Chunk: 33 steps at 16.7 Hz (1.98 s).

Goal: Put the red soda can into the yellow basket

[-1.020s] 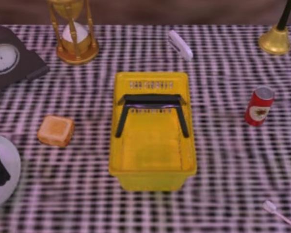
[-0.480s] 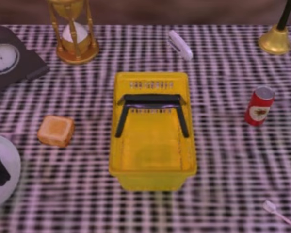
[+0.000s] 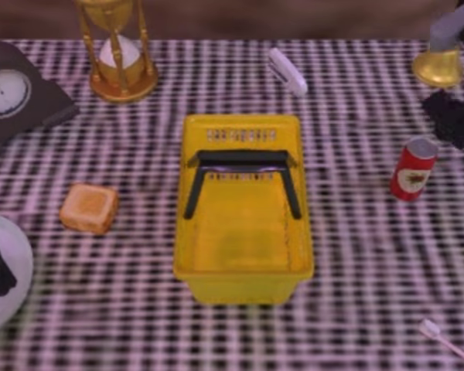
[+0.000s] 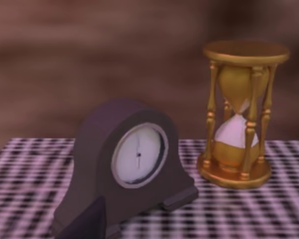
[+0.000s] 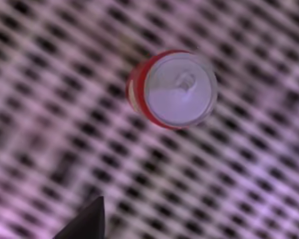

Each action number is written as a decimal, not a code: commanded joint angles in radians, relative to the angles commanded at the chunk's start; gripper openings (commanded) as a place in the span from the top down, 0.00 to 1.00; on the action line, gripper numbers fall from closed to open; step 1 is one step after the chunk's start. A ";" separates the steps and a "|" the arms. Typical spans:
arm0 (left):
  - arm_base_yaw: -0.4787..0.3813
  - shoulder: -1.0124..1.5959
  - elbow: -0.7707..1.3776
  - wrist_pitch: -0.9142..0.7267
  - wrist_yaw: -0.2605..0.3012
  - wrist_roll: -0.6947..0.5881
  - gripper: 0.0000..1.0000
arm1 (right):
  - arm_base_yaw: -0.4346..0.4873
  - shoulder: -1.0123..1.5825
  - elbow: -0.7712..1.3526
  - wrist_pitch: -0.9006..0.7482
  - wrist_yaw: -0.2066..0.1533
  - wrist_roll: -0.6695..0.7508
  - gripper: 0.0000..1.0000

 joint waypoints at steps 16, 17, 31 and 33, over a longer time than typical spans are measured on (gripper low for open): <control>0.000 0.000 0.000 0.000 0.000 0.000 0.00 | 0.037 0.496 0.393 -0.237 0.002 -0.114 0.00; 0.000 0.000 0.000 0.000 0.000 0.000 0.00 | 0.039 0.501 0.376 -0.215 0.002 -0.114 0.00; 0.000 0.000 0.000 0.000 0.000 0.000 0.00 | 0.041 0.535 0.279 -0.084 0.002 -0.111 0.38; 0.000 0.000 0.000 0.000 0.000 0.000 0.00 | 0.041 0.535 0.279 -0.084 0.002 -0.111 0.53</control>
